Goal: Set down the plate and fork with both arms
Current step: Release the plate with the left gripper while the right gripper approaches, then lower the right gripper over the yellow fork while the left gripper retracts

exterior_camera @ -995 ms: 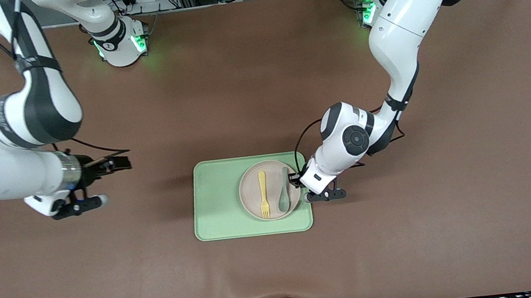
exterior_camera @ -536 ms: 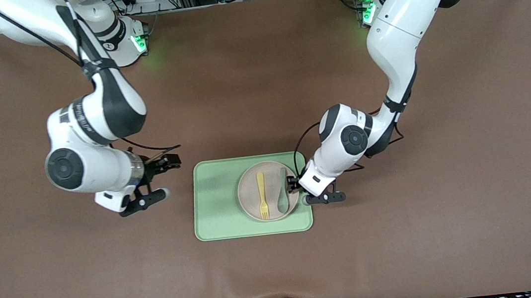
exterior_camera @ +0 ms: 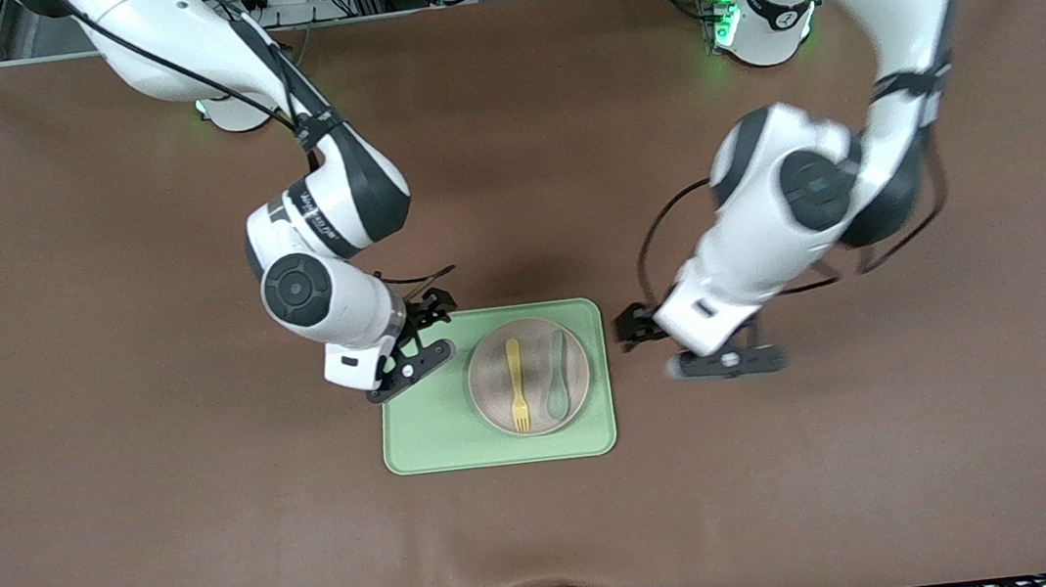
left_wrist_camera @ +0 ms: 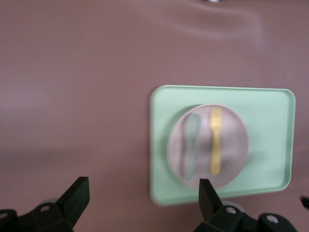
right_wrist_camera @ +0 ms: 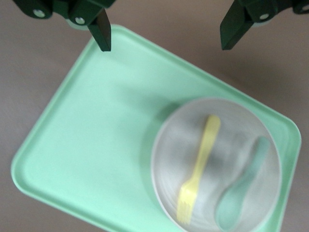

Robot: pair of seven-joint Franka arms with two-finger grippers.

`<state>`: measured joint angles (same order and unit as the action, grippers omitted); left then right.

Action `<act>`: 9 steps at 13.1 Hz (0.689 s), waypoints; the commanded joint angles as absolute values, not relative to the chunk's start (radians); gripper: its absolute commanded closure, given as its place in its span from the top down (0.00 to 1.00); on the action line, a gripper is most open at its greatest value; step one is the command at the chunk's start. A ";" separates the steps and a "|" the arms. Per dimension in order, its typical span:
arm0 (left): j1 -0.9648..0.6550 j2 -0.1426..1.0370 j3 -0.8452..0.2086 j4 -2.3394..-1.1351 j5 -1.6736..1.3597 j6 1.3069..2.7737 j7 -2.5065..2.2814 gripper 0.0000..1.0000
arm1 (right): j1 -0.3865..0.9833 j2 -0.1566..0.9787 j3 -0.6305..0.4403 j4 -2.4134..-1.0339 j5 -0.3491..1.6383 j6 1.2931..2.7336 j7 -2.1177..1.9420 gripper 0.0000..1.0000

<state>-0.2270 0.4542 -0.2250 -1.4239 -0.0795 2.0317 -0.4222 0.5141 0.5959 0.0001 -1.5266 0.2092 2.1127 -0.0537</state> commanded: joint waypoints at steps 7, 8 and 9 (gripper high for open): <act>0.144 0.095 -0.232 -1.485 -0.035 1.596 -0.259 1.00 | 0.598 0.788 -0.012 -1.418 0.210 2.395 -0.037 1.00; 0.167 0.069 -0.232 -1.496 -0.035 1.580 -0.258 1.00 | 0.606 0.810 -0.012 -1.396 0.209 2.395 0.007 1.00; 0.184 0.045 -0.232 -1.506 -0.035 1.577 -0.259 1.00 | 0.630 0.818 -0.014 -1.385 0.206 2.395 0.067 1.00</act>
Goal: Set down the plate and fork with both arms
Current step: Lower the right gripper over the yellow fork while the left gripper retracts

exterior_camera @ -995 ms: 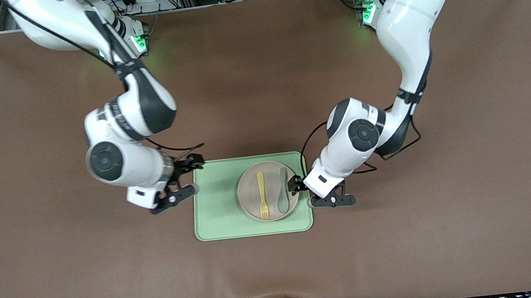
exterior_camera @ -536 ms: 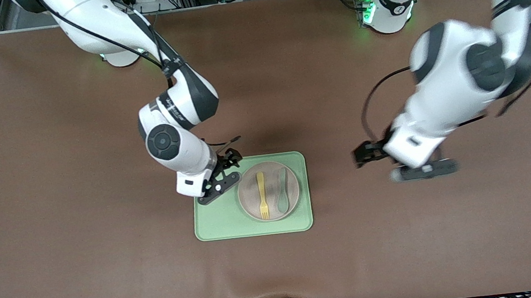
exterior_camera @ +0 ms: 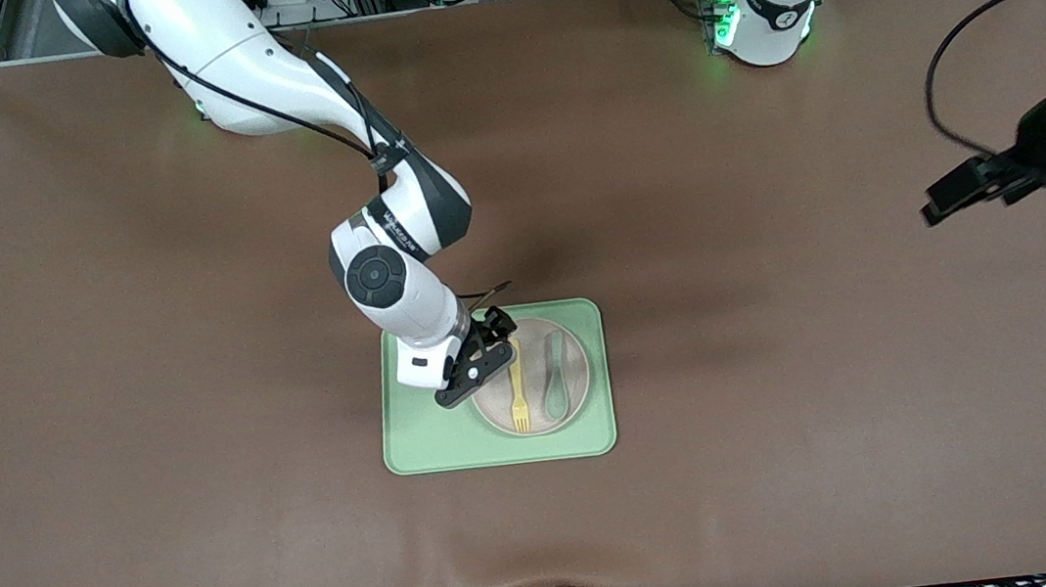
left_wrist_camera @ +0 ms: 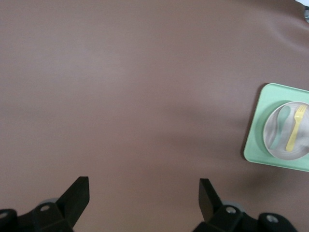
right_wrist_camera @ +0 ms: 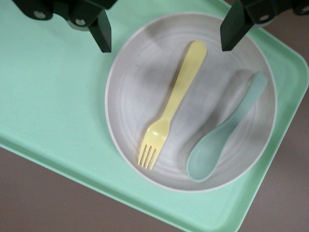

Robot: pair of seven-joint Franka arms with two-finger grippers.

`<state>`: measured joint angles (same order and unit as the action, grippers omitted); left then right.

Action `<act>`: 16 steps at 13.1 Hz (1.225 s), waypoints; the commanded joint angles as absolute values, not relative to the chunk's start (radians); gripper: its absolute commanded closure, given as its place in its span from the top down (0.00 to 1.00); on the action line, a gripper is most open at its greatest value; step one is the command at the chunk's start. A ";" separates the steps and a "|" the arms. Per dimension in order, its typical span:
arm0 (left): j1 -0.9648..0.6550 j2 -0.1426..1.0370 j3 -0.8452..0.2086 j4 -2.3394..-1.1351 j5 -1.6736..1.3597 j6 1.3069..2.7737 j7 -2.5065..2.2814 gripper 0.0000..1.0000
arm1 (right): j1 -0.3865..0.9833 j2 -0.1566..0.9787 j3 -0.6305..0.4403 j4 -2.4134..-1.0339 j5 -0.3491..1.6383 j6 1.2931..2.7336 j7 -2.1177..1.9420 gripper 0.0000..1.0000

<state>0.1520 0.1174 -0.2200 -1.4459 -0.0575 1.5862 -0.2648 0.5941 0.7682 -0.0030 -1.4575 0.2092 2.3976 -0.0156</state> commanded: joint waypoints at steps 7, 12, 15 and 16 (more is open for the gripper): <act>0.219 0.020 -0.230 -1.494 -0.032 1.554 -0.235 1.00 | 0.663 0.850 -0.021 -1.384 0.052 2.382 0.295 1.00; 0.133 0.022 -0.157 -1.462 0.032 1.555 -0.164 1.00 | 0.676 0.900 -0.021 -1.313 0.046 2.382 0.351 1.00; -0.012 0.011 0.020 -1.465 0.035 1.537 -0.140 1.00 | 0.677 0.905 -0.021 -1.312 0.048 2.384 0.351 1.00; -0.012 0.011 0.017 -1.465 0.035 1.537 -0.141 1.00 | 0.676 0.910 -0.021 -1.312 0.048 2.388 0.351 1.00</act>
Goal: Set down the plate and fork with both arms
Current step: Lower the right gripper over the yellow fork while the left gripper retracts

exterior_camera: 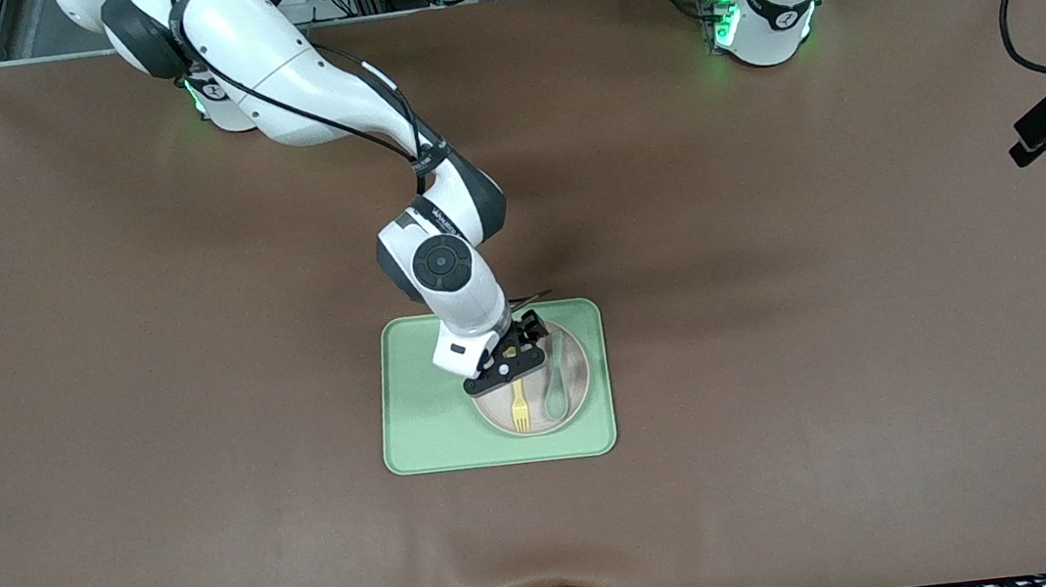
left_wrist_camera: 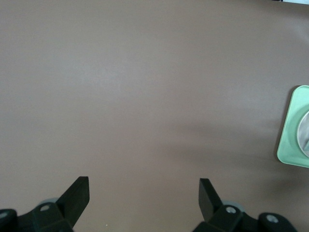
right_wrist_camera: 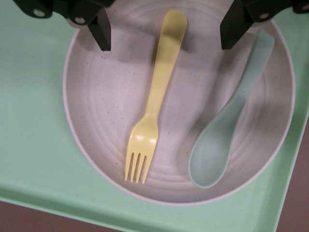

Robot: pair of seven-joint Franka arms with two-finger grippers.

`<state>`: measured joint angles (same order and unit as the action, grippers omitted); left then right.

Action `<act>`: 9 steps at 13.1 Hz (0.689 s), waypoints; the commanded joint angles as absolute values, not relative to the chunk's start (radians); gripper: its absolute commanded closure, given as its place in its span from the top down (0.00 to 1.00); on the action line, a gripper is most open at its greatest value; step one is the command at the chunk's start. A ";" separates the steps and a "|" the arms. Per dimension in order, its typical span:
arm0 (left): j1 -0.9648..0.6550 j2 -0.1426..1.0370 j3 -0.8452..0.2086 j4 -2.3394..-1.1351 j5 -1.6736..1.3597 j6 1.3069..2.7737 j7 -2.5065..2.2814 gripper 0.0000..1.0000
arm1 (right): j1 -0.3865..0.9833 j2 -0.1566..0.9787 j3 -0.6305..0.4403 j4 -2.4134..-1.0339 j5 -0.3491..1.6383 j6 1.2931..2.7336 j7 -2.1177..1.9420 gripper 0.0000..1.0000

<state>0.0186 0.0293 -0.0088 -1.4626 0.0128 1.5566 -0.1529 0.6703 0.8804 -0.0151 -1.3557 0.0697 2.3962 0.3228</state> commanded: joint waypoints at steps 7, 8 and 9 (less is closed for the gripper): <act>-0.006 0.020 -0.018 -1.460 0.021 1.551 -0.146 1.00 | 0.678 0.936 -0.021 -1.298 0.049 2.396 0.364 1.00; -0.006 0.018 -0.020 -1.462 0.021 1.548 -0.147 1.00 | 0.678 0.936 -0.021 -1.298 0.049 2.396 0.364 1.00; -0.003 0.017 -0.020 -1.463 0.021 1.545 -0.144 1.00 | 0.678 0.936 -0.021 -1.298 0.049 2.396 0.364 1.00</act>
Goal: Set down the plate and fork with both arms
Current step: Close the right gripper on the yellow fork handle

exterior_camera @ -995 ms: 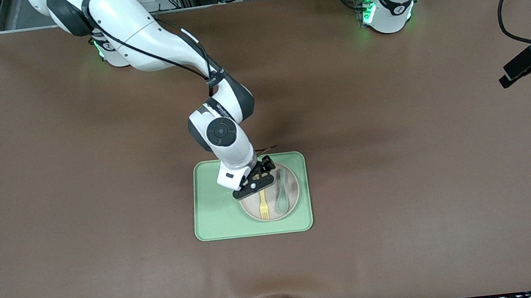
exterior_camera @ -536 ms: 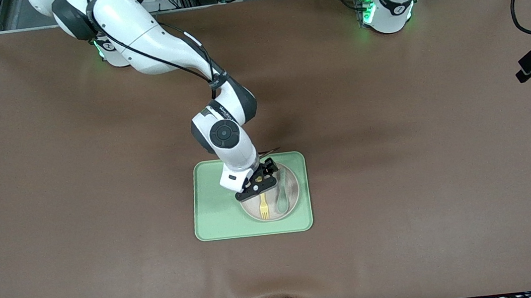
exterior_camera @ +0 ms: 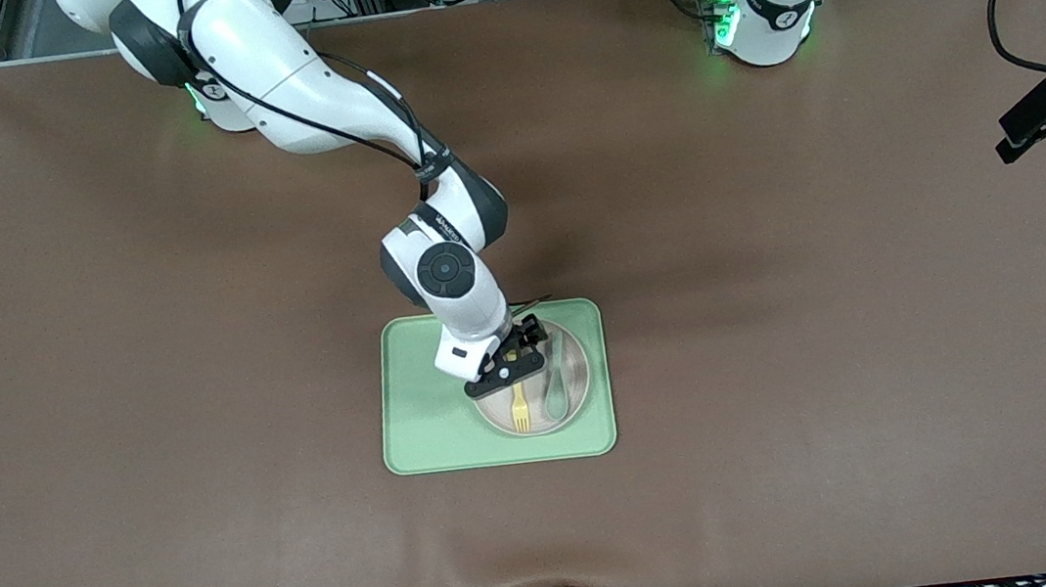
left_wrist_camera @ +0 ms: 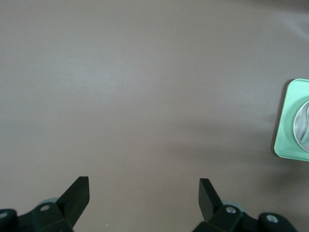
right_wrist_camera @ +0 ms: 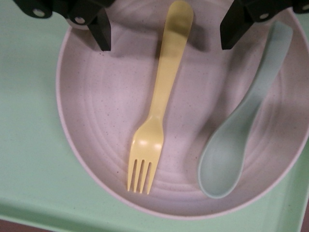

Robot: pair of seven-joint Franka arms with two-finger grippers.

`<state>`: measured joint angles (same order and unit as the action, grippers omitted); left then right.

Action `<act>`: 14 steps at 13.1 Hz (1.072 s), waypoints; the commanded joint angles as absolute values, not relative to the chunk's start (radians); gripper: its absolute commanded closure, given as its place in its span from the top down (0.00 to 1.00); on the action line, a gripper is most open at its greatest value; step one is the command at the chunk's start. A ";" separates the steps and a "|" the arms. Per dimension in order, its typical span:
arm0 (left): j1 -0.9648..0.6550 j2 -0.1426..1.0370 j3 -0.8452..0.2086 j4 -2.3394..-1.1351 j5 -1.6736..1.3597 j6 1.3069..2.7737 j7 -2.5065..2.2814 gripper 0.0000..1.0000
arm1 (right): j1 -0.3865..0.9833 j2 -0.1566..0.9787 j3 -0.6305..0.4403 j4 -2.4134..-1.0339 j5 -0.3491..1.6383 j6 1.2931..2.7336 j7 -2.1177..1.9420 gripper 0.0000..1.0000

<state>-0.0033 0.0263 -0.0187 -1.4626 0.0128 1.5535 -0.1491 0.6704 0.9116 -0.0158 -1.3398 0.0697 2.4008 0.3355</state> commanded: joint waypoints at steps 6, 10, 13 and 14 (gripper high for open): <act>-0.008 0.017 -0.020 -1.465 0.021 1.537 -0.149 1.00 | 0.666 0.945 -0.021 -1.293 0.046 2.407 0.360 0.95; -0.008 0.025 -0.020 -1.460 0.021 1.542 -0.149 1.00 | 0.673 0.956 -0.023 -1.289 0.045 2.410 0.360 0.92; -0.006 0.025 -0.020 -1.460 0.020 1.545 -0.149 1.00 | 0.676 0.962 -0.026 -1.290 0.012 2.416 0.360 0.50; -0.005 0.025 -0.020 -1.460 0.021 1.545 -0.149 1.00 | 0.676 0.962 -0.026 -1.290 0.000 2.421 0.360 0.45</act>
